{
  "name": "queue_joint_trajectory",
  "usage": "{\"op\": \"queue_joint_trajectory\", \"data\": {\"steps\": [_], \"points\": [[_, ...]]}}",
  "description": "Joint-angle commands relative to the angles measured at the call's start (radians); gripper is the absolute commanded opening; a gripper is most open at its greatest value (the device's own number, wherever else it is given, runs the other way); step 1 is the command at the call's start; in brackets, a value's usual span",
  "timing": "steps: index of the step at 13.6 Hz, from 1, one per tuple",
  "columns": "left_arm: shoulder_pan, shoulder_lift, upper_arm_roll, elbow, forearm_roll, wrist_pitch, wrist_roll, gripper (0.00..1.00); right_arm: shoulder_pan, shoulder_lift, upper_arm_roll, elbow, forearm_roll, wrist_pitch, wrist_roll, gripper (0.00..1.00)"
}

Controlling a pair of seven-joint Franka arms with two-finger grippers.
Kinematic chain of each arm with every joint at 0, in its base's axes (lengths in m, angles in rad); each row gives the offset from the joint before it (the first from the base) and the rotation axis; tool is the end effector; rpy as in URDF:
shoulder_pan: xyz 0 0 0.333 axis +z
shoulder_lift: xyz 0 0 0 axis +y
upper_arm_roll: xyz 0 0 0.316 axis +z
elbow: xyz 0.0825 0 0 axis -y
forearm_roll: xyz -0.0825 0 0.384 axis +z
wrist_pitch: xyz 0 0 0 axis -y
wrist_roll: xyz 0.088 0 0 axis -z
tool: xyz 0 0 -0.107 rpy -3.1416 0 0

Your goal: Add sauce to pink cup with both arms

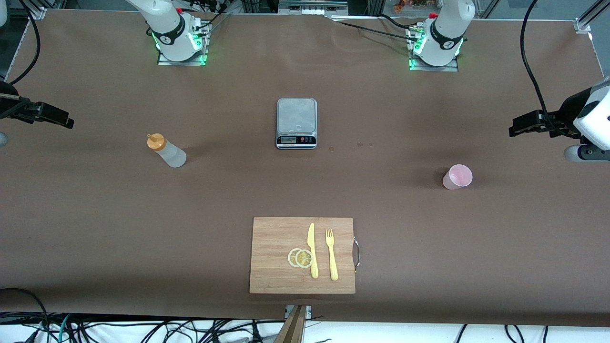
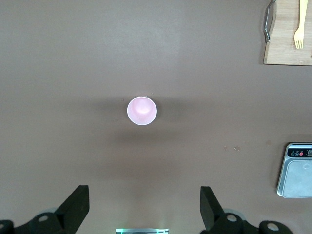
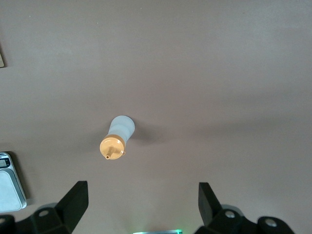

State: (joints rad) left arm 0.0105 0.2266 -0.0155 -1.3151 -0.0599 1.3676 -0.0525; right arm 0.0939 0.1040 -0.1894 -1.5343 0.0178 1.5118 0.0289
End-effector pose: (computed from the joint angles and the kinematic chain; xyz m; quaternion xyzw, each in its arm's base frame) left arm 0.6009 -0.0092 0.5957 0.9955 0.0202 -0.0877 0.0290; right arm 0.5750 -0.0477 0.5789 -0.9961 0.0622 0.0623 0.0012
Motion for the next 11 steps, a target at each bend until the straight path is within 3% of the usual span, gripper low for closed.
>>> {"op": "queue_joint_trajectory", "data": {"steps": [1,11], "points": [[-0.009,0.014,0.005,0.034,0.009,-0.015,-0.007,1.00,0.001,-0.013,0.004,-0.016,-0.004,0.005,-0.007,1.00],[-0.009,0.014,0.003,0.037,0.009,-0.005,-0.007,1.00,0.001,-0.012,0.002,-0.017,-0.009,0.027,-0.007,1.00]]}}
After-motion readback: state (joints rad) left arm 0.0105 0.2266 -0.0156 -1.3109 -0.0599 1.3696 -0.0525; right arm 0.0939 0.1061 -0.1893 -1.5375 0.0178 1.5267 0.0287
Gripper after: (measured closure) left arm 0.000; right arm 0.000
